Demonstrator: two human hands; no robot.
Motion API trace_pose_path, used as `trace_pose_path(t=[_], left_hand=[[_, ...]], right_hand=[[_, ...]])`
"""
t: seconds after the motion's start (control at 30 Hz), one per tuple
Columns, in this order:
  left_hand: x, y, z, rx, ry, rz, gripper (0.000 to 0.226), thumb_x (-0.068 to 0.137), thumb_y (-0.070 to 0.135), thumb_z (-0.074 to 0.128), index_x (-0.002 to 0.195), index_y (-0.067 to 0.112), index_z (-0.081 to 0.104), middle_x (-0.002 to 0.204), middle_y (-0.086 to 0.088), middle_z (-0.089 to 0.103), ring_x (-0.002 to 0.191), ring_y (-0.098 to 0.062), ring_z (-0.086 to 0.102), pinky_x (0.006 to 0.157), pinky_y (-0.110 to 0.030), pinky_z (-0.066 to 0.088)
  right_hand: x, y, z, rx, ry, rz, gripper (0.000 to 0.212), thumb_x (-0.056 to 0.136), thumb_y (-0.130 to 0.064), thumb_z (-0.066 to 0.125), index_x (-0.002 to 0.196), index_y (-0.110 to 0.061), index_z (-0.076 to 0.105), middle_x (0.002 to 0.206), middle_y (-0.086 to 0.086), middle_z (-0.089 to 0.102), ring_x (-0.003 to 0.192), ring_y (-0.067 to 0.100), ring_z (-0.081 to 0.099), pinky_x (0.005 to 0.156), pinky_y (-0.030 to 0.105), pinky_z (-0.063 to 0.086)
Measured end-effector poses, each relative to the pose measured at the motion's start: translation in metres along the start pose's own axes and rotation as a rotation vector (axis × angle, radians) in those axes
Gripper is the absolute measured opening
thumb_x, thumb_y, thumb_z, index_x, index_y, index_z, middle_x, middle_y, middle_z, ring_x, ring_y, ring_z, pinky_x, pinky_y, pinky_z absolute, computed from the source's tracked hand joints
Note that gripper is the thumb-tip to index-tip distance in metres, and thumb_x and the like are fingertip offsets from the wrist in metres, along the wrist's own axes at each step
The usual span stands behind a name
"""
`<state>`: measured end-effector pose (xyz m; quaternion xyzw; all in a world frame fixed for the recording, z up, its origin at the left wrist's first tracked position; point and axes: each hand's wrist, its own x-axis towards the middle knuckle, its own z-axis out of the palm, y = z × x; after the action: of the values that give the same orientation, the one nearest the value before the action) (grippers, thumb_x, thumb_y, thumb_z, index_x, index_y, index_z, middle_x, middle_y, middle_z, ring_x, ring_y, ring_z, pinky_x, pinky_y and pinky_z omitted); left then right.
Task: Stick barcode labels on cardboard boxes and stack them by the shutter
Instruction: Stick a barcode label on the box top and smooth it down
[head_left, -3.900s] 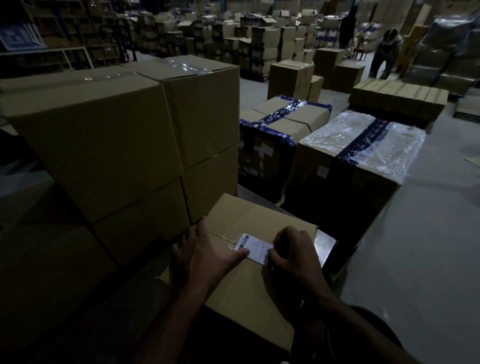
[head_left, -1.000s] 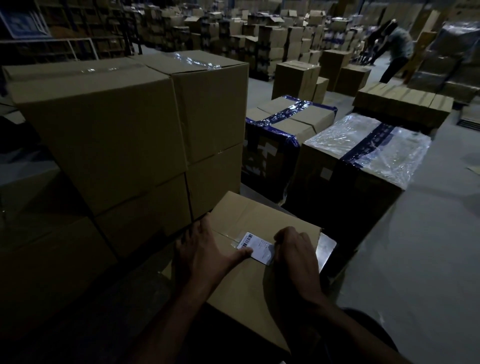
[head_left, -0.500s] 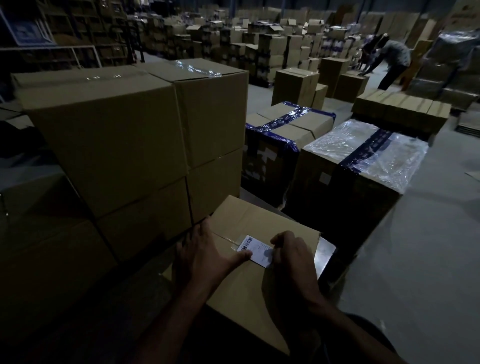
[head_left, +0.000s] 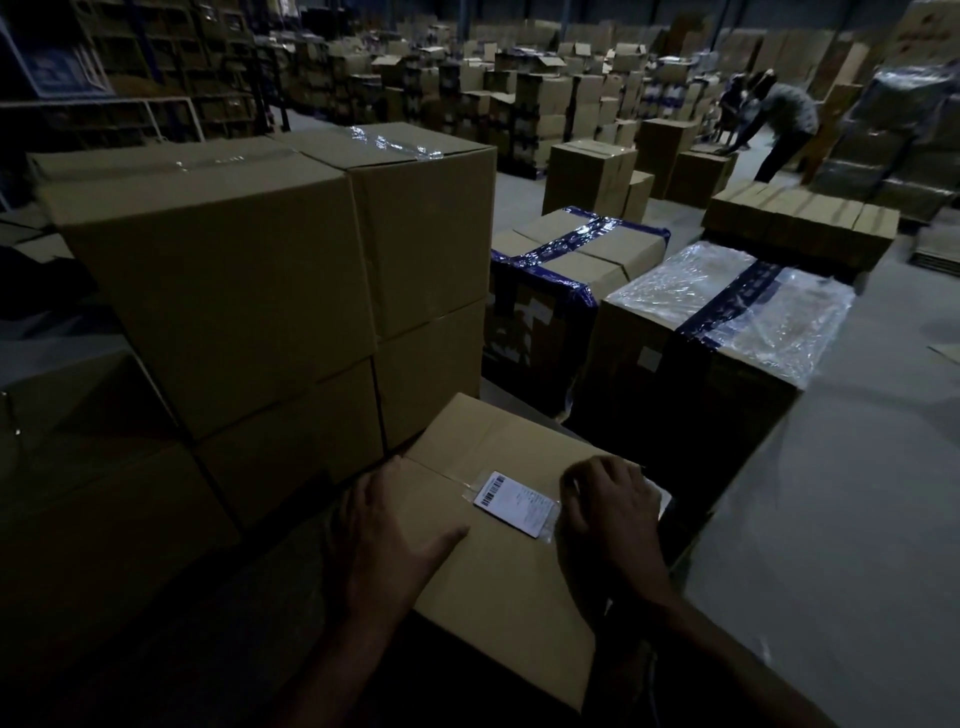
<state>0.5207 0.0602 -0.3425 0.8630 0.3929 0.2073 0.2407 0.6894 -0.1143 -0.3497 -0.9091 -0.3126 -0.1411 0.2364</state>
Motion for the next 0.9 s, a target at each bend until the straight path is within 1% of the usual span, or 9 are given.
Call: trace_pose_path(t=[0.13,0.2,0.27,0.4,0.5,0.6,0.7,0.83,0.9], left_hand=[[-0.01,-0.001,-0.007,0.043,-0.034,-0.029,0.118,0.06,0.082,0.066,0.155,0.03,0.019,0.154,0.0,0.034,0.141,-0.025,0.028,0.111,-0.044,0.027],[-0.008,0.001,-0.014,0.059,-0.05,-0.052,0.122,0.059,0.08,0.07,0.156,0.03,0.015,0.155,-0.001,0.03,0.141,-0.026,0.026,0.109,-0.044,0.029],[-0.006,0.001,-0.018,-0.01,-0.086,-0.114,0.123,0.058,0.075,0.076,0.155,0.03,0.016,0.156,-0.005,0.026,0.141,-0.028,0.03,0.109,-0.045,0.031],[-0.007,0.001,-0.015,-0.036,-0.055,-0.078,0.122,0.044,0.086,0.069,0.145,0.029,0.031,0.143,-0.001,0.03,0.129,-0.028,0.042,0.101,-0.044,0.041],[-0.002,0.009,-0.01,0.05,-0.014,0.026,0.123,0.049,0.081,0.074,0.149,0.026,0.027,0.156,0.001,0.017,0.14,-0.026,0.022,0.108,-0.051,0.035],[0.006,0.013,-0.003,0.041,-0.069,0.075,0.123,0.053,0.081,0.073,0.151,0.029,0.019,0.159,0.006,0.009,0.144,-0.02,0.011,0.113,-0.05,0.031],[0.009,0.013,0.004,0.002,-0.11,0.075,0.117,0.055,0.081,0.071,0.15,0.029,0.027,0.158,0.006,0.015,0.145,-0.017,0.012,0.114,-0.047,0.031],[0.009,0.011,0.009,-0.008,-0.066,0.104,0.112,0.055,0.082,0.07,0.147,0.028,0.035,0.155,0.005,0.023,0.143,-0.016,0.016,0.112,-0.046,0.034],[0.008,0.01,0.009,0.002,-0.059,0.107,0.111,0.056,0.083,0.069,0.147,0.029,0.036,0.155,0.006,0.023,0.144,-0.015,0.015,0.112,-0.045,0.033]], right_hand=[[0.022,0.006,0.006,0.125,-0.01,-0.086,0.011,0.085,-0.03,0.058,0.092,-0.03,0.066,0.104,-0.01,0.062,0.107,0.015,0.055,0.096,0.045,0.04],[0.031,0.006,0.005,0.24,-0.006,-0.1,0.008,0.083,-0.027,0.068,0.091,-0.025,0.07,0.105,-0.006,0.062,0.108,0.018,0.052,0.091,0.039,0.042],[0.043,0.008,0.004,0.245,-0.035,-0.115,0.016,0.081,-0.035,0.07,0.093,-0.025,0.07,0.11,-0.005,0.058,0.11,0.016,0.044,0.087,0.033,0.041],[0.06,0.005,0.003,0.22,-0.184,-0.188,0.012,0.083,-0.027,0.072,0.095,-0.023,0.071,0.102,-0.007,0.061,0.095,0.006,0.045,0.079,0.032,0.047],[0.059,0.001,-0.006,0.208,-0.202,-0.192,0.009,0.086,-0.018,0.069,0.094,-0.019,0.074,0.097,-0.008,0.062,0.091,0.005,0.048,0.074,0.023,0.04],[0.039,0.001,-0.007,0.221,-0.26,-0.189,0.013,0.088,-0.031,0.061,0.088,-0.027,0.073,0.093,-0.012,0.063,0.089,0.007,0.056,0.075,0.025,0.047],[0.019,0.001,0.001,0.215,-0.246,-0.138,0.031,0.083,-0.049,0.046,0.093,-0.032,0.07,0.094,-0.013,0.056,0.095,0.011,0.051,0.082,0.026,0.043],[0.017,-0.006,0.0,0.144,-0.23,-0.12,0.034,0.078,-0.049,0.039,0.088,-0.032,0.067,0.091,-0.014,0.047,0.093,0.016,0.047,0.079,0.03,0.039],[0.02,-0.011,0.0,0.066,-0.247,-0.111,0.028,0.079,-0.046,0.044,0.089,-0.029,0.064,0.095,-0.008,0.049,0.095,0.02,0.045,0.077,0.031,0.031]])
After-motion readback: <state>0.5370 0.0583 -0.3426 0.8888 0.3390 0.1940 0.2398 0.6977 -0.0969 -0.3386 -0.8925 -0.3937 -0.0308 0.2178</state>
